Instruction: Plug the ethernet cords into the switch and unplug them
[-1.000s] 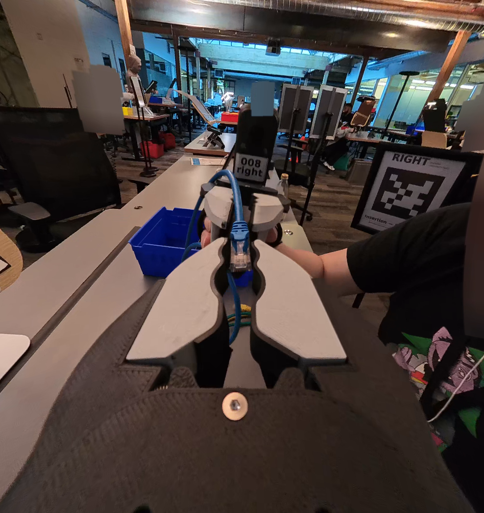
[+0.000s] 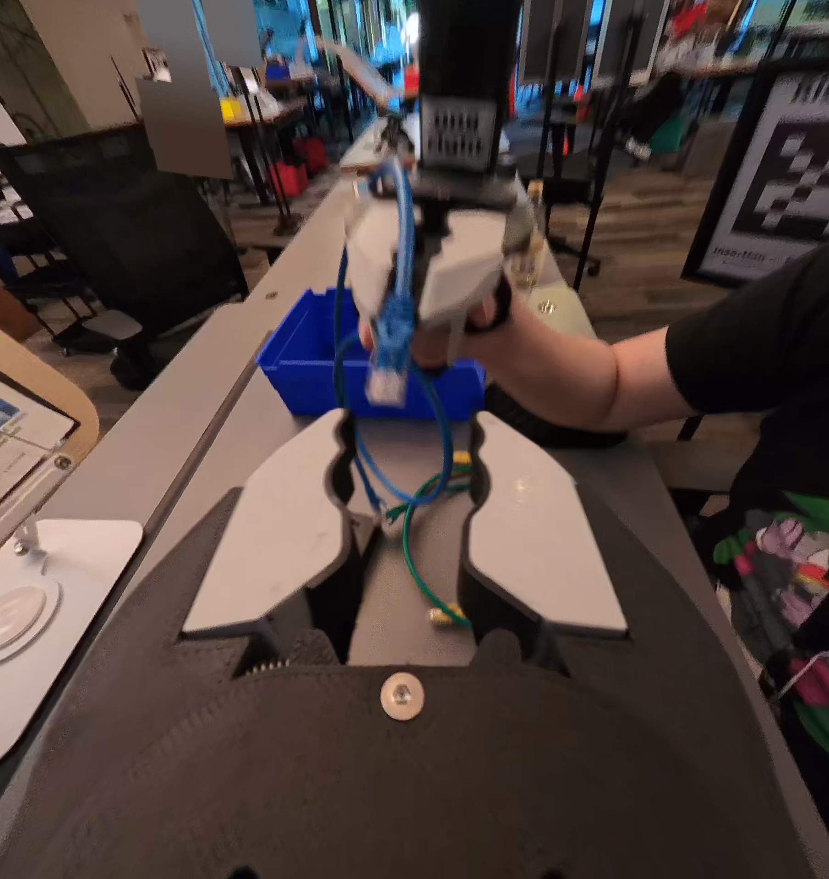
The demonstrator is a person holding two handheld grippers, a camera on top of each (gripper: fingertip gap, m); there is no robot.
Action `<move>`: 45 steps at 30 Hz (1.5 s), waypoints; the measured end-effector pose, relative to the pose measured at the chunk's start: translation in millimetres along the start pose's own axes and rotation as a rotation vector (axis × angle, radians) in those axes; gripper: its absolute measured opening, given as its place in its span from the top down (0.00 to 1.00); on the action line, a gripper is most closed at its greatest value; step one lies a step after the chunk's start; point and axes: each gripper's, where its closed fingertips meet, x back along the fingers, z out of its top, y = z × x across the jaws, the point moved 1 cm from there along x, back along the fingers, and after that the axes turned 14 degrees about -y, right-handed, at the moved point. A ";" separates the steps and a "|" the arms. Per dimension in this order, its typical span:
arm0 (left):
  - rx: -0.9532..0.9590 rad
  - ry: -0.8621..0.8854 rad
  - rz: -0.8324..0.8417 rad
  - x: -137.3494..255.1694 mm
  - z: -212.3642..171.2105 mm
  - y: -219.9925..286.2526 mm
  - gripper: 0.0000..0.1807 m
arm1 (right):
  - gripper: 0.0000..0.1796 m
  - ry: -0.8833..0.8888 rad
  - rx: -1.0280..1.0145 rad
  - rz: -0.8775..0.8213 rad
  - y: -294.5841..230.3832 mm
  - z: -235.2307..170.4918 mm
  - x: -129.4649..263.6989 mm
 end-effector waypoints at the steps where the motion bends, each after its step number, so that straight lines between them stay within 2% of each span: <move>1: -0.015 -0.051 0.017 -4.7 -7.7 0.0 0.70 | 0.94 -0.005 0.011 -0.037 4.2 2.5 7.8; 2: -0.024 -0.101 0.053 -10.2 -15.8 -3.7 0.68 | 0.94 -0.006 0.032 -0.081 8.3 5.6 17.2; 6: -0.035 -0.313 0.216 -50.2 -61.5 -39.5 0.69 | 0.94 -0.009 0.136 -0.231 13.7 21.8 58.6; 9: 0.030 -0.416 0.130 -97.0 -100.6 -48.5 0.70 | 0.94 -0.016 0.193 -0.323 12.3 31.7 85.4; 11: 0.037 -0.441 0.042 -128.1 -122.2 -45.4 0.66 | 0.94 -0.009 0.227 -0.386 11.4 37.8 101.4; 14: 0.048 -0.538 0.042 -158.0 -162.6 -57.2 0.61 | 0.94 0.026 0.245 -0.411 6.7 46.1 119.6; 17: 0.050 -0.597 0.068 -171.6 -186.1 -71.0 0.53 | 0.94 0.062 0.243 -0.417 5.8 50.8 130.8; 20: 0.075 -0.623 0.060 -179.7 -194.1 -76.3 0.53 | 0.94 0.073 0.232 -0.407 7.1 51.1 134.6; 22: 0.088 -0.648 0.063 -180.7 -198.7 -76.6 0.57 | 0.95 0.073 0.228 -0.408 8.6 50.4 136.0; 23: 0.095 -0.663 0.073 -177.4 -199.7 -77.4 0.62 | 0.94 0.072 0.228 -0.410 9.4 50.0 137.1; 27: 0.170 -0.709 0.014 -158.5 -209.5 -58.7 0.62 | 0.95 0.107 0.198 -0.402 12.5 51.0 146.3; 28: 0.168 -0.716 -0.007 -153.6 -211.9 -51.5 0.65 | 0.95 0.113 0.190 -0.401 13.9 50.8 148.9; 30: 0.164 -0.723 0.065 -148.7 -212.6 -56.6 0.61 | 0.94 0.131 0.180 -0.415 17.6 51.3 154.4; 32: 0.248 -0.680 0.137 -152.7 -201.5 -67.3 0.57 | 0.94 0.135 0.172 -0.418 19.3 50.9 156.8; 34: 0.399 -0.651 0.125 -160.1 -190.1 -68.9 0.48 | 0.94 0.136 0.174 -0.437 21.1 51.1 158.7; 38: 0.611 -0.627 0.095 -174.3 -180.1 -66.2 0.42 | 0.94 0.133 0.179 -0.443 21.1 51.3 158.7; 40: 0.628 -0.658 0.141 -180.2 -182.0 -67.8 0.43 | 0.94 0.128 0.182 -0.445 21.5 51.3 158.2; 43: 0.532 -0.817 0.280 -179.7 -196.1 -76.2 0.41 | 0.94 0.130 0.188 -0.450 21.4 52.1 158.8; 45: 0.524 -0.849 0.273 -178.5 -195.7 -73.4 0.44 | 0.94 0.128 0.189 -0.447 20.3 52.1 159.9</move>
